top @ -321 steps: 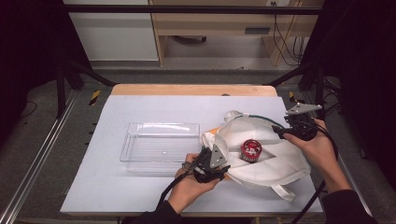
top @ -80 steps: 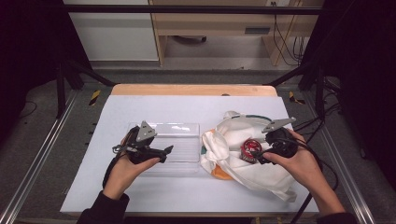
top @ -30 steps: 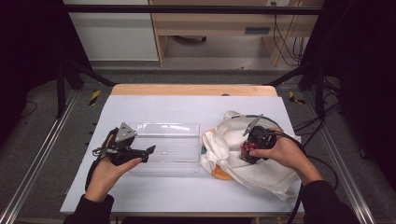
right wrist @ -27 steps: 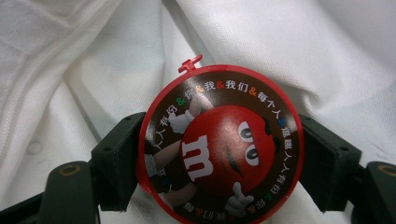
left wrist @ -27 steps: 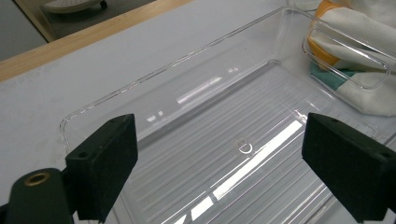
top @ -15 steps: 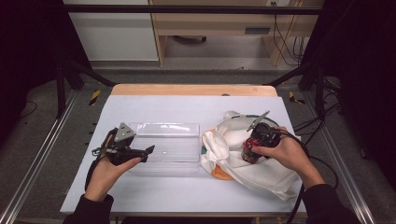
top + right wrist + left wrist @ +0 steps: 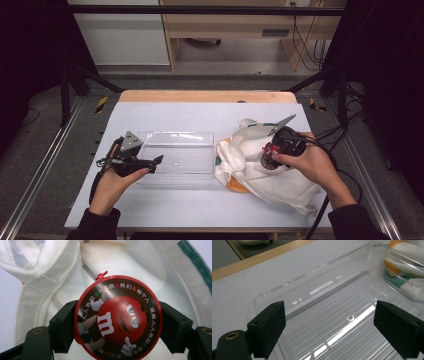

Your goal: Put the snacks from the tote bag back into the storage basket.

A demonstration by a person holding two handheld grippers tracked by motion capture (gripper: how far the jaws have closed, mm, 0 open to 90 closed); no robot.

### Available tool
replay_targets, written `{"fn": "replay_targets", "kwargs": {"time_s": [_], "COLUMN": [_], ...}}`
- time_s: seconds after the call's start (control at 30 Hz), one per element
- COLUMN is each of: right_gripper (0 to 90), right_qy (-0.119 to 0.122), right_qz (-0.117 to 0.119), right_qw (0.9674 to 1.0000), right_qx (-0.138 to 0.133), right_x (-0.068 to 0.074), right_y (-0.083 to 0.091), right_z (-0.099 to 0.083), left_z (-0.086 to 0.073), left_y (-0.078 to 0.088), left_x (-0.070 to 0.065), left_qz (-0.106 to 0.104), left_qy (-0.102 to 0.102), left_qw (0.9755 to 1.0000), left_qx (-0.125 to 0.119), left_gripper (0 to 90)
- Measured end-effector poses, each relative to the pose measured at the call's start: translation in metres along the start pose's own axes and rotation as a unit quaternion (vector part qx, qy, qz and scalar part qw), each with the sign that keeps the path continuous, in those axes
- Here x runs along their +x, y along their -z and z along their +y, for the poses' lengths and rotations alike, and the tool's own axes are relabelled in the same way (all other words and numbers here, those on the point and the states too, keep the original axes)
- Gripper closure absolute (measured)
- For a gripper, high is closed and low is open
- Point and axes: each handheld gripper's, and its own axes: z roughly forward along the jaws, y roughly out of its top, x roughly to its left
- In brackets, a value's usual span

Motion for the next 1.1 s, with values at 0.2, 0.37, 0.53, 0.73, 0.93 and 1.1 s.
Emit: {"fn": "replay_targets", "kwargs": {"time_s": [0.2, 0.37, 0.53, 0.73, 0.93, 1.1], "right_gripper": [25.5, 25.5, 25.5, 25.5, 25.5, 25.5], "right_qy": [0.003, 0.006, 0.012, 0.016, 0.015, 0.018], "right_qz": [-0.006, -0.013, -0.016, -0.018, -0.018, -0.012], "right_qw": [0.9999, 0.9998, 0.9997, 0.9995, 0.9996, 0.9996], "right_qx": [-0.008, -0.012, -0.015, -0.02, -0.019, -0.02], "right_x": [0.005, 0.012, 0.017, 0.017, 0.017, 0.019], "right_y": [0.017, 0.03, 0.042, 0.048, 0.048, 0.049], "right_z": [0.009, 0.017, 0.027, 0.036, 0.044, 0.05], "left_z": [-0.001, -0.002, -0.002, -0.003, -0.004, -0.005], "left_y": [0.002, 0.002, 0.004, 0.005, 0.006, 0.007], "left_x": [0.004, 0.006, 0.009, 0.012, 0.016, 0.018], "left_qz": [0.004, 0.007, 0.011, 0.017, 0.023, 0.025], "left_qy": [0.005, 0.007, 0.009, 0.016, 0.027, 0.029], "left_qw": [1.0, 0.9999, 0.9999, 0.9997, 0.9993, 0.9992], "left_qx": [-0.002, -0.001, -0.003, -0.004, -0.01, -0.007], "left_gripper": [10.6, 10.6, 10.1, 9.5, 9.3, 9.3]}}
